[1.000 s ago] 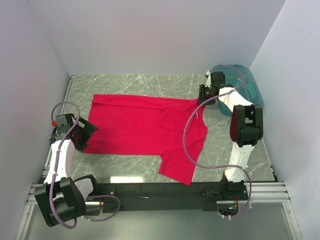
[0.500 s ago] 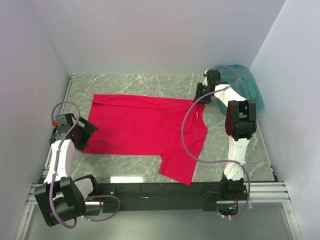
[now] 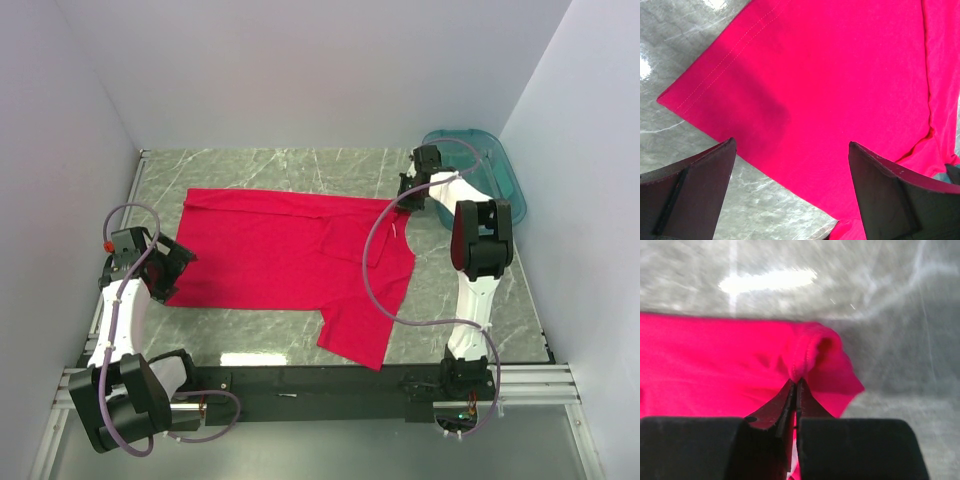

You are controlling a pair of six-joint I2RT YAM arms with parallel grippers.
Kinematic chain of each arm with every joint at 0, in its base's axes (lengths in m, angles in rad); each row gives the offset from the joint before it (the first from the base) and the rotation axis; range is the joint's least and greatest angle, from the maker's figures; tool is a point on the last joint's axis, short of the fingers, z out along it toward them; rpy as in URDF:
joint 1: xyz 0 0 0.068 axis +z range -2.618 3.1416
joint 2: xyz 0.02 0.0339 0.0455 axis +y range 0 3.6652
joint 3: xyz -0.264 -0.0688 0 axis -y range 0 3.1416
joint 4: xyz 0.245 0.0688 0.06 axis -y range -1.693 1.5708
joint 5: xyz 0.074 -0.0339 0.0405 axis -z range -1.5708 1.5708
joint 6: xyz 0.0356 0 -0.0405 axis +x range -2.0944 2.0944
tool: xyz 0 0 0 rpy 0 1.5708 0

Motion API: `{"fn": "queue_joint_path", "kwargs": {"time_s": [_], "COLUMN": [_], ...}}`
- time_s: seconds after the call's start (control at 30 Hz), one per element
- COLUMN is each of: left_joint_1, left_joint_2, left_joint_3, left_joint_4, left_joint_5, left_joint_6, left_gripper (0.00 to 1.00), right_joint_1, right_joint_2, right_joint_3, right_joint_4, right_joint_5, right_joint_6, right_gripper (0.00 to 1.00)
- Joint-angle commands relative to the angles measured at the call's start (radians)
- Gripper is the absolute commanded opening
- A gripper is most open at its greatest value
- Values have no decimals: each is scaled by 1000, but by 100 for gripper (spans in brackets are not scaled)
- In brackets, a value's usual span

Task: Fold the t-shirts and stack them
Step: Fold the tshirt

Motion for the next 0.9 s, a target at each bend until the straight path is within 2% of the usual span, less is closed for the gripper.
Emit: {"fn": "queue_joint_path", "kwargs": {"time_s": [0.0, 0.1, 0.2, 0.27, 0.3, 0.33, 0.4, 0.6, 0.63, 0.7, 0.83, 0.87], "left_joint_1": [3, 4, 4, 3, 4, 4, 3, 3, 3, 4, 3, 3], "left_joint_2": [-9, -15, -9, -7, -8, -12, -15, -47, -56, -74, -85, -81], "left_joint_3": [16, 13, 12, 13, 13, 15, 15, 10, 10, 15, 23, 24], "left_joint_4": [20, 27, 30, 28, 28, 28, 30, 31, 24, -22, -154, -183], "left_joint_5": [15, 16, 22, 22, 21, 19, 21, 39, 31, -2, -45, -51], "left_joint_6": [13, 11, 11, 13, 13, 13, 18, 21, 5, -24, -197, -229], "left_gripper": [99, 99, 99, 99, 99, 99, 99, 99, 100, 99, 99, 100], "right_joint_1": [-11, -12, -14, -11, -12, -14, -11, 7, 17, 33, 122, 180], "right_joint_2": [-95, -99, -87, -82, -82, -81, -93, -222, -278, -346, -527, -565], "right_joint_3": [-38, -46, -53, -53, -53, -50, -44, -75, -91, -165, -286, -353], "right_joint_4": [13, -17, -36, -39, -42, -42, -48, -77, -76, -67, -99, -112], "right_joint_5": [64, 75, 67, 59, 53, 53, 58, 7, -70, -129, -308, -427], "right_joint_6": [-19, -35, -45, -51, -55, -59, -76, -228, -283, -376, -600, -740], "right_gripper": [4, 4, 12, 30, 42, 45, 49, 49, 51, 57, 57, 57]}}
